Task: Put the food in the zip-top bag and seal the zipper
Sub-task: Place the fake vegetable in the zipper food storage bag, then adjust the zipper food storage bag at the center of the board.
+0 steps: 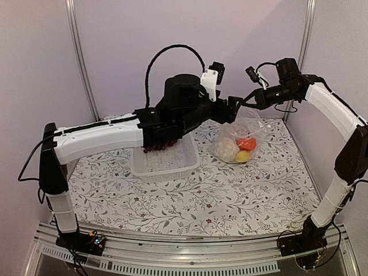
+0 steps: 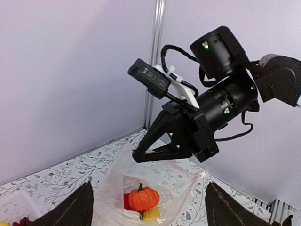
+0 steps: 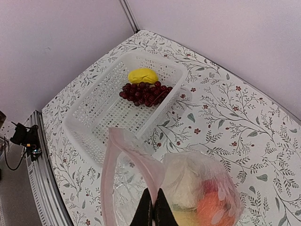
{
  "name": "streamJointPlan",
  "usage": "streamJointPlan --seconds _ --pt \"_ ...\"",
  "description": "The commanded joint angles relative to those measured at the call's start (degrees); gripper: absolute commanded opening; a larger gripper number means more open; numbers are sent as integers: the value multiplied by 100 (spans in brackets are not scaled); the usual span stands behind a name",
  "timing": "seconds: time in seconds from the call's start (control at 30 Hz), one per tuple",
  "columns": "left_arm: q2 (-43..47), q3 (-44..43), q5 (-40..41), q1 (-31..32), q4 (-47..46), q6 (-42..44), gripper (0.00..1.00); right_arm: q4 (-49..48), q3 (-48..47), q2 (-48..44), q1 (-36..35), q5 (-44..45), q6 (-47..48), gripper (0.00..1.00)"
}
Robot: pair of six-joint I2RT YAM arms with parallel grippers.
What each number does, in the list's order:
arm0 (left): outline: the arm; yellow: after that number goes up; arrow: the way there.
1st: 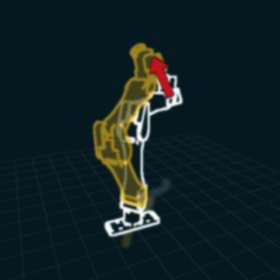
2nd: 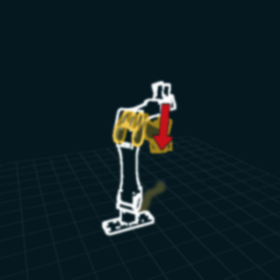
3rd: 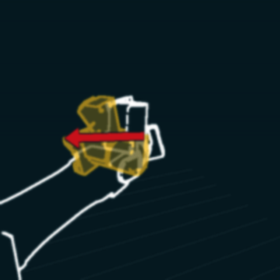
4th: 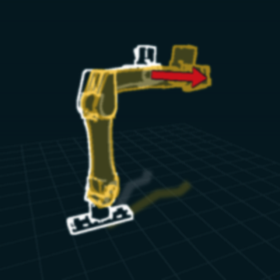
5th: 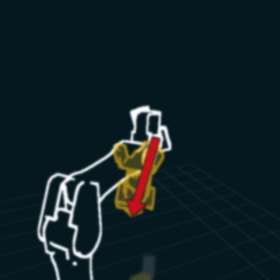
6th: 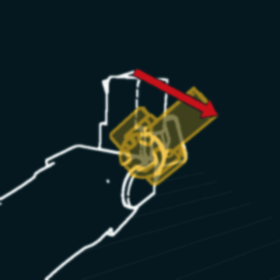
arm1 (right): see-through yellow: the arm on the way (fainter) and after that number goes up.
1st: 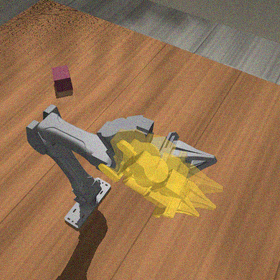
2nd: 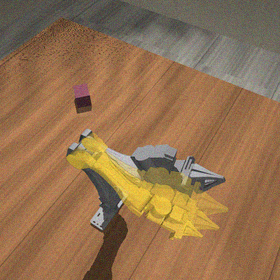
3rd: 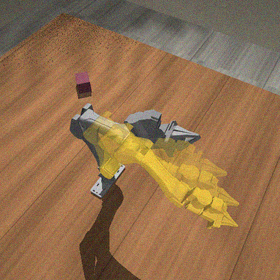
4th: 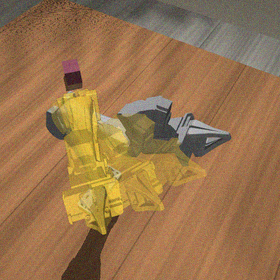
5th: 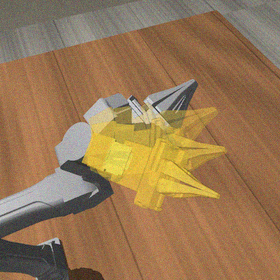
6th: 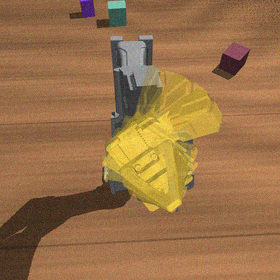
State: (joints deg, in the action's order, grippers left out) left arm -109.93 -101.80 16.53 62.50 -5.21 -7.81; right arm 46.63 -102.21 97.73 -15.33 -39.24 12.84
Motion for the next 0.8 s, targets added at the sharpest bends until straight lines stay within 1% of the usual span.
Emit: streamJointPlan --seconds 0.0,0.07,0.13,0.2,0.33,0.43,0.6,0.73,0.77 --pt "152 254 719 -169 901 -1829 74 -153 -24 -43 -25 143 -10 0" --pt "129 477 441 -197 811 -2387 67 -192 -31 -44 -24 158 -8 0" --pt "6 551 244 -197 739 -2842 63 -207 -39 -31 -27 154 -26 0" --pt "-194 436 77 -197 804 -3189 60 -207 -49 -18 -24 138 -27 0" --pt "-543 179 -276 -229 772 -3536 51 -207 -38 16 -28 110 -34 0" --pt "-799 -73 -446 -354 975 -3902 42 -214 17 6 -30 85 -45 0" --pt "-1045 -301 -776 -595 1075 -4101 24 -277 191 -99 -36 94 -45 0" --pt "-1124 -360 -965 -680 844 -3960 0 -337 320 -186 -36 203 -23 0" --pt "-1148 -431 -998 -682 782 -3865 0 -346 324 -192 -34 260 -12 0"
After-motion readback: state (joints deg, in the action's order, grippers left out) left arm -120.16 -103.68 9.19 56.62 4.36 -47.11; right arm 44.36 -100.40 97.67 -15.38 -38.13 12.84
